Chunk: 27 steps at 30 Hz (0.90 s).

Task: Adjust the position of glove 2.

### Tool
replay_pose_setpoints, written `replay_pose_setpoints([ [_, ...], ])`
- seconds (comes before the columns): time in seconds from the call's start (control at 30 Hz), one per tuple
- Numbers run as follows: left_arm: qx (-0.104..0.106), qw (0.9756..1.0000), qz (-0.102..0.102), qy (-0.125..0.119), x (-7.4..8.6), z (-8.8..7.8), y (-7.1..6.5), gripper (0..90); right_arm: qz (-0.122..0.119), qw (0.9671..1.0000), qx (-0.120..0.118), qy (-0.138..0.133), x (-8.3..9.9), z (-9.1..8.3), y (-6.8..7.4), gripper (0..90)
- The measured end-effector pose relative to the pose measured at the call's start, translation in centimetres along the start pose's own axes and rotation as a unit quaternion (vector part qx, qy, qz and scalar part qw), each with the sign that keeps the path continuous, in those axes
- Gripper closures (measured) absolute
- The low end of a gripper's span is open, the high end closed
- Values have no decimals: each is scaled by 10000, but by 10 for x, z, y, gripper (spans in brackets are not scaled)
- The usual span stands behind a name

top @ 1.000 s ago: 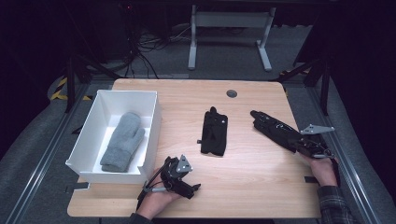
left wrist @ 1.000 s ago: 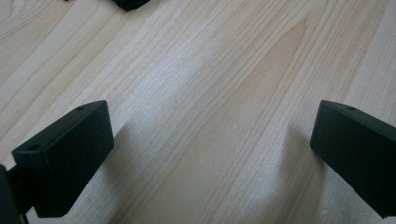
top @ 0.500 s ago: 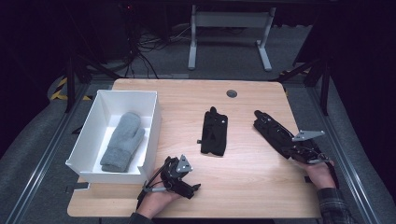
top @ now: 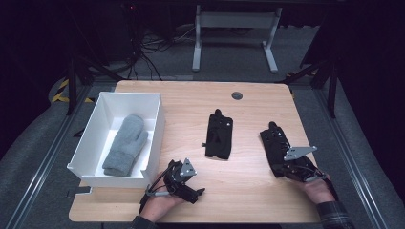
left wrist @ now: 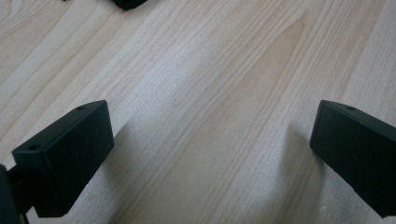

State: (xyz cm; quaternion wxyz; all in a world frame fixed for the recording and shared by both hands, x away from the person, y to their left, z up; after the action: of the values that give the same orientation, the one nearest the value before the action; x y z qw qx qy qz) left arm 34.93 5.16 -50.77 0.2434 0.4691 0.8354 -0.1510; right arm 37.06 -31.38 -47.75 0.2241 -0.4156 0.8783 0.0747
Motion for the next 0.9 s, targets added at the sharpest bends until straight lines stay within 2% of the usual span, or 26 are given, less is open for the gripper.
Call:
replay_pose_setpoints([
  [0.03,0,10000,0,0,0,0,0,1,0,10000,0,0,0,0,0,900],
  [0.3,-10,10000,18,6,1,-1,0,1,-277,9990,-347,-55,-7,4,32,900],
  [0.5,-8,10000,18,5,1,-1,0,1,-659,9963,-555,-64,-18,9,59,900],
  [0.6,-7,10000,15,-3,1,-1,0,1,-721,9953,-643,-74,-21,10,65,900],
  [0.8,-11,10000,6,-4,1,-1,0,1,-970,9916,-850,-71,-27,13,81,900],
  [0.9,-9,10000,4,-5,1,-1,0,1,-1143,9884,-997,-77,-32,15,93,900],
])
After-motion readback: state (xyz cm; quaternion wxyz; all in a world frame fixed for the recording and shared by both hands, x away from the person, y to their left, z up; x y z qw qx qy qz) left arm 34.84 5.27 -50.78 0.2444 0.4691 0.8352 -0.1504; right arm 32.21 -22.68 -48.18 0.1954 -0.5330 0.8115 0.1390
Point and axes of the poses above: each handheld gripper's, and its own axes: z roughly forward along the jaws, x roughly out of its underside, y roughly to its left, the point moved 4 cm from there along z, roughly forward along the jaws, and after that the axes turned 10 degrees about y, right-handed, at the moved point
